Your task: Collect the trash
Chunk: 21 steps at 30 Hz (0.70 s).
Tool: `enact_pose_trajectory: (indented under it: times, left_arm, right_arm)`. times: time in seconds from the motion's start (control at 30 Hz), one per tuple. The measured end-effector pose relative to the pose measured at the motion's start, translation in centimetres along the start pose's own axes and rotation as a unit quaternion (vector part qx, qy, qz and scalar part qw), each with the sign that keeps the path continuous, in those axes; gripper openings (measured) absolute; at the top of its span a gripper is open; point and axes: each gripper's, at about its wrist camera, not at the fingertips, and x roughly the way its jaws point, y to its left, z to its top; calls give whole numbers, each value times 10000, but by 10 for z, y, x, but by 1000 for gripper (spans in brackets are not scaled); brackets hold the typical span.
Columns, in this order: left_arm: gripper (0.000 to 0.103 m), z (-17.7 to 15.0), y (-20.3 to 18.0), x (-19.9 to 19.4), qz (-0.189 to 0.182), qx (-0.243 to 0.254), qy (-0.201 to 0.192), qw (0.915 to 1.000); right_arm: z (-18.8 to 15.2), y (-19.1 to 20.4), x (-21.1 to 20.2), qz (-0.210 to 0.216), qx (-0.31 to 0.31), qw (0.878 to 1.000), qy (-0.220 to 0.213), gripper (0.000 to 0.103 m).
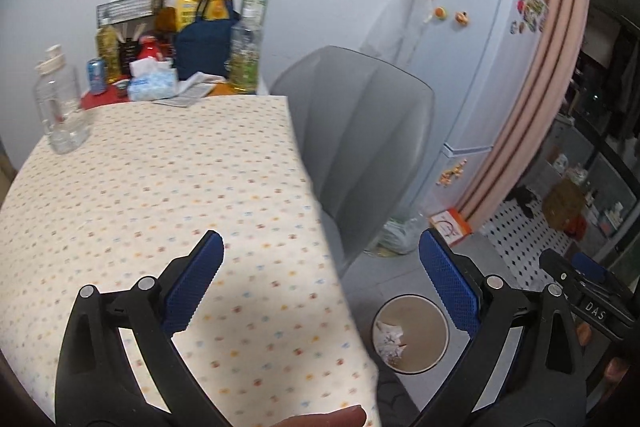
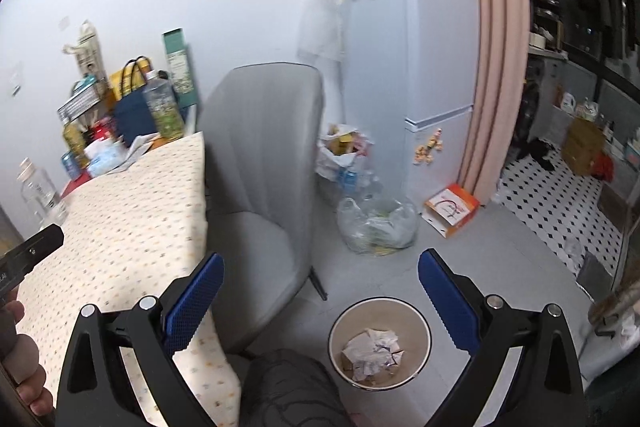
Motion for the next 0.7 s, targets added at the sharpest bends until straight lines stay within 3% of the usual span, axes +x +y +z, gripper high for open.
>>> enact_pose_trajectory:
  times: [0.37,0.7]
  left_arm:
    - [97,-12,39,-66,368,-127,-217,9990]
    - [97,-30,61,-100,599,-160,-355,9974]
  right_arm:
    - [-12,49,-32,501,-447,9977,-12,95]
    - [-30,86,-49,879,-871,9923,-46,95]
